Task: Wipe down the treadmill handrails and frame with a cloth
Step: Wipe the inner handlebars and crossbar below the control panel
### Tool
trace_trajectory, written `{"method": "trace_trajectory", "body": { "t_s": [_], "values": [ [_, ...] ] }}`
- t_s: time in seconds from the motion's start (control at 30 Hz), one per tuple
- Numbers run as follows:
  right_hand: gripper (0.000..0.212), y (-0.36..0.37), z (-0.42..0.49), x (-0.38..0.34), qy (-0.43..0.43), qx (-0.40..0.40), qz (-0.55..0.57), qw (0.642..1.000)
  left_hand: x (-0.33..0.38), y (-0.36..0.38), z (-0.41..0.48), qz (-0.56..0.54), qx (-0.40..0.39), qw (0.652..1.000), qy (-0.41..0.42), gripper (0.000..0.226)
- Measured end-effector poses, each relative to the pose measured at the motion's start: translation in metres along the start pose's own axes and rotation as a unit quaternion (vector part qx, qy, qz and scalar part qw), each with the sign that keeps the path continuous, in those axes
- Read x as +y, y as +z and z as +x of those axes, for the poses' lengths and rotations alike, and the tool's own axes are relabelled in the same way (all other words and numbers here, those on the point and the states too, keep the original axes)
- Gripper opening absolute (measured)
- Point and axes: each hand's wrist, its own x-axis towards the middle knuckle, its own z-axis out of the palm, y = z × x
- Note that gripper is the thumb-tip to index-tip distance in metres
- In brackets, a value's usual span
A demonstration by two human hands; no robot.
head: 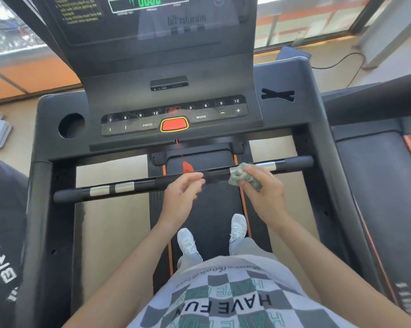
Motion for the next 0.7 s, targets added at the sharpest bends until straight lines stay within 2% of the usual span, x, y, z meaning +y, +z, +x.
{"method": "trace_trajectory", "body": {
  "t_s": [0.07, 0.1, 0.17, 0.23, 0.5, 0.7],
  "values": [
    [0.033, -0.010, 0.009, 0.018, -0.052, 0.071, -0.098, 0.991, -0.012, -0.010, 0.014, 0.140, 0.032, 0.986, 0.085, 0.023],
    [0.033, -0.012, 0.014, 0.027, -0.077, 0.084, -0.150, 0.982, -0.018, -0.013, 0.022, 0.218, 0.031, 0.968, 0.122, 0.026],
    [0.036, -0.005, 0.018, 0.044, -0.116, 0.071, -0.243, 0.960, -0.029, -0.018, 0.036, 0.354, 0.014, 0.919, 0.172, 0.037],
    [0.037, 0.009, 0.017, 0.054, -0.142, 0.049, -0.304, 0.941, -0.037, -0.019, 0.046, 0.427, 0.010, 0.885, 0.187, 0.041],
    [0.041, 0.065, 0.015, 0.021, -0.206, -0.068, -0.310, 0.926, -0.048, -0.018, 0.047, 0.441, 0.065, 0.870, 0.209, 0.035],
    [0.042, 0.057, 0.018, 0.018, -0.222, -0.088, -0.326, 0.915, -0.047, -0.026, 0.048, 0.448, 0.055, 0.863, 0.229, 0.035]
  ]
}}
